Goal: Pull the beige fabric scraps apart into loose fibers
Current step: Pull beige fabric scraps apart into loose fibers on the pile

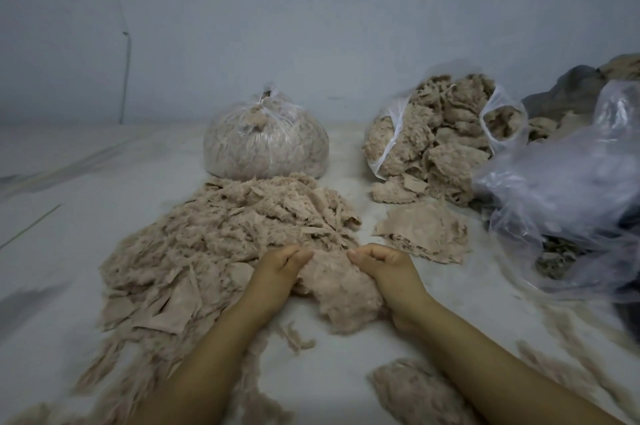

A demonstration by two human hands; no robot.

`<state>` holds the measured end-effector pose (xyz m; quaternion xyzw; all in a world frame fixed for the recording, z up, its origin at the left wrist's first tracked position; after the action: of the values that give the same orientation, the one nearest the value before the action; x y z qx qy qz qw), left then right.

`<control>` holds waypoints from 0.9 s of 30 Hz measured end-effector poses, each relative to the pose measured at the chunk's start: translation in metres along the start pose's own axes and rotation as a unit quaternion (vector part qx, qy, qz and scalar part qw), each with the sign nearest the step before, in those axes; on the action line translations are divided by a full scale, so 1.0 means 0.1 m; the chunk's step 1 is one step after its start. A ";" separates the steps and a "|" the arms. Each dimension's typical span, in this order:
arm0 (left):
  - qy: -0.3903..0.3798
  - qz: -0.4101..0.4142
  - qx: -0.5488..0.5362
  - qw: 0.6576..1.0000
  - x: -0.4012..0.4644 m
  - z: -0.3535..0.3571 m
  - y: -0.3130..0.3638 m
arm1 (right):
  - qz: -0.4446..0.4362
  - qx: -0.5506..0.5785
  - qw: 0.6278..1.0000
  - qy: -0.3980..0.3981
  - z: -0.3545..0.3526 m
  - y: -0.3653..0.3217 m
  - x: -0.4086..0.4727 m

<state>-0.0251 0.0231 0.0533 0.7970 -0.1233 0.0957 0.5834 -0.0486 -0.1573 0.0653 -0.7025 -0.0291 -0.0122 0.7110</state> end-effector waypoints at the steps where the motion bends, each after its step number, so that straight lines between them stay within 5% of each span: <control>1: 0.009 -0.015 -0.031 0.999 0.00 0.02 0.00 | 0.005 0.008 1.000 -0.008 0.01 -0.02 0.00; 5: 0.082 -0.067 -0.199 0.974 0.03 0.05 0.05 | 0.000 -0.036 0.999 -0.020 0.02 -0.07 0.03; 8: 0.193 -0.129 -0.298 0.926 0.05 -0.12 -0.02 | -0.023 -0.159 0.986 0.051 -0.15 -0.02 0.06; 12: 0.092 -0.102 -0.231 0.963 0.03 0.00 0.02 | -0.082 -0.318 0.945 0.004 -0.11 0.00 0.01; 17: -0.027 -0.038 -0.190 0.981 0.01 0.20 0.21 | -0.154 -0.321 0.933 -0.055 0.30 0.00 -0.04; 23: 0.099 -0.065 -0.295 0.948 0.04 -0.04 0.07 | -0.059 -0.226 0.968 0.089 0.02 -0.01 0.10; 27: 0.081 -0.043 -0.159 0.983 0.02 -0.08 -0.01 | 0.010 -0.156 0.972 0.178 -0.42 -0.18 0.39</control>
<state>-0.0226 0.0311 0.0551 0.6881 -0.0551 0.1134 0.7145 -0.0100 -0.1988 0.0848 -0.7917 0.1075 -0.1340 0.5863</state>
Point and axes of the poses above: each hand's wrist, its own x-axis towards the middle knuckle, its own z-axis out of the palm, y = z × x, the point moved 3 cm from there along x, towards the middle knuckle, and after that the axes turned 5 degrees about -x, right-handed, at the moved point
